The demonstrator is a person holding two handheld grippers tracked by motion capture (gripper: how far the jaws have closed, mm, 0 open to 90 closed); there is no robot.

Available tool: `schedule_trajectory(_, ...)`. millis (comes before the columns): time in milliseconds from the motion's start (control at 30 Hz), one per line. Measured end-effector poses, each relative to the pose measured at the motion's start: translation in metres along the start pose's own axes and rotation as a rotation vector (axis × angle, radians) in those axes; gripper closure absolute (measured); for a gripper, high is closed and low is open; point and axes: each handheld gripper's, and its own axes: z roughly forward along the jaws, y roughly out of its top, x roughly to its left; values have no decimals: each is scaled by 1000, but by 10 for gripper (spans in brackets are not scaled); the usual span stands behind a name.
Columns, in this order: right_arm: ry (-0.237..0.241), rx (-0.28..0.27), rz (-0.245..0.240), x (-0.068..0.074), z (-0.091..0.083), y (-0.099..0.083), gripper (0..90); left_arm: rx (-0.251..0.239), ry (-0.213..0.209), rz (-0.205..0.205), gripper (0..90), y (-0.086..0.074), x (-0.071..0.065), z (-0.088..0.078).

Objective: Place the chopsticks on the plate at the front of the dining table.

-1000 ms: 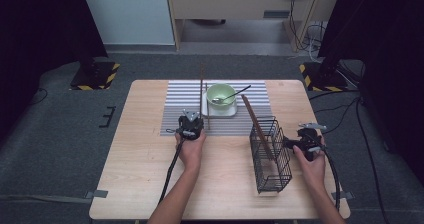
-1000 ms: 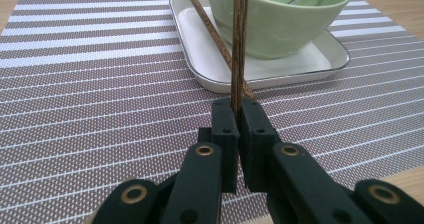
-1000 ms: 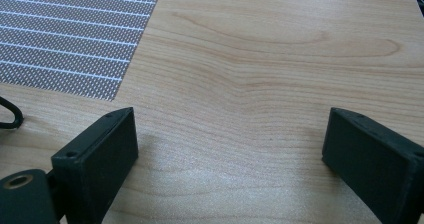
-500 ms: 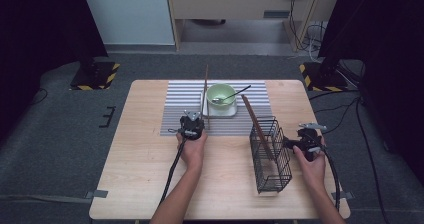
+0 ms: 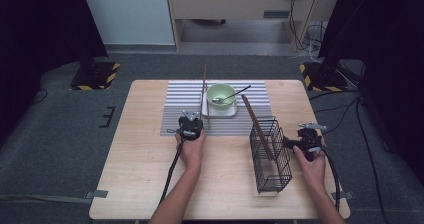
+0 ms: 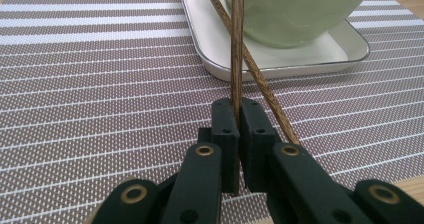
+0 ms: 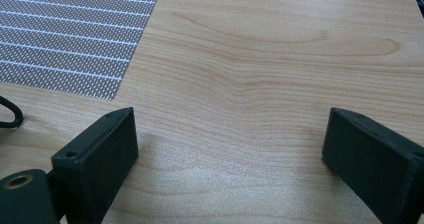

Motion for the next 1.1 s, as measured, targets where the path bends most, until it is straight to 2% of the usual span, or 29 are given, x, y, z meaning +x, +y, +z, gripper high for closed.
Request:
schedule_trajectory(233, 0, 0, 0, 0, 0, 0, 77, 4, 6, 0, 862, 0, 2, 1)
schedule_trajectory(400, 0, 0, 0, 0, 0, 0, 77, 4, 13, -19, 861, 0, 4, 2)
schedule_trajectory(900, 0, 0, 0, 0, 0, 0, 77, 4, 9, -25, 860, -1, 6, 2)
schedule_trajectory(967, 0, 0, 0, 0, 0, 0, 77, -5, 17, -12, 862, -1, 5, 1)
schedule_trajectory(1100, 0, 0, -1, 0, 0, 0, 77, -3, 21, -21, 861, 0, 7, 2)
